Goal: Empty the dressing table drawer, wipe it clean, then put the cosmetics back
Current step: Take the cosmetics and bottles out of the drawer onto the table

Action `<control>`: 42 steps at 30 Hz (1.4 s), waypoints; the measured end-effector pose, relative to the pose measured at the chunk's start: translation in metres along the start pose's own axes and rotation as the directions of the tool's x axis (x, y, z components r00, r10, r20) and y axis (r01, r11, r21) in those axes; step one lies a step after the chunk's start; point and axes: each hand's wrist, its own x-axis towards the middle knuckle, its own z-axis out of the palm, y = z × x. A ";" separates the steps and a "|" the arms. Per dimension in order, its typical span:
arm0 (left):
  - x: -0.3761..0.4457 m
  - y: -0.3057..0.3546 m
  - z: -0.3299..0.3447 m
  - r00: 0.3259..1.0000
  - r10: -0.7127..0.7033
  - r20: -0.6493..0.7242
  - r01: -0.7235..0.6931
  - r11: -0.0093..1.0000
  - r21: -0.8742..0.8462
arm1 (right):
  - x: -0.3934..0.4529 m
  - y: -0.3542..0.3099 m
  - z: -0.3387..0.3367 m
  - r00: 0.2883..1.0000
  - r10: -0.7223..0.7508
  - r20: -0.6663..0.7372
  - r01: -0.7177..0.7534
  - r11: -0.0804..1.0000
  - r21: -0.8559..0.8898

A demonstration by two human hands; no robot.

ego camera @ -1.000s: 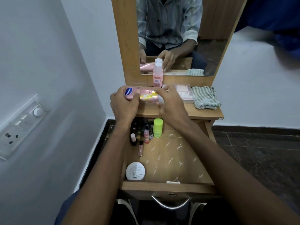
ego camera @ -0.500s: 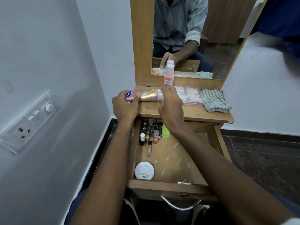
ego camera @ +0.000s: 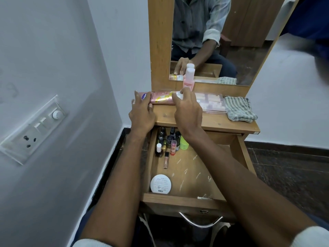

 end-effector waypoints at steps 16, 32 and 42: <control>-0.005 0.010 0.007 0.969 0.246 -0.025 -0.247 0.969 -0.032 | 0.022 -0.004 0.008 0.997 -0.032 0.073 0.048 0.972 -0.232; -0.012 0.012 -0.004 0.924 0.349 -0.160 -0.344 0.937 0.058 | 0.002 0.010 0.001 0.997 0.029 -0.068 -0.019 0.990 0.142; -0.071 0.017 -0.006 0.922 0.351 -0.164 -0.368 0.926 -0.088 | -0.076 0.022 -0.029 0.999 0.033 0.038 -0.044 0.937 0.346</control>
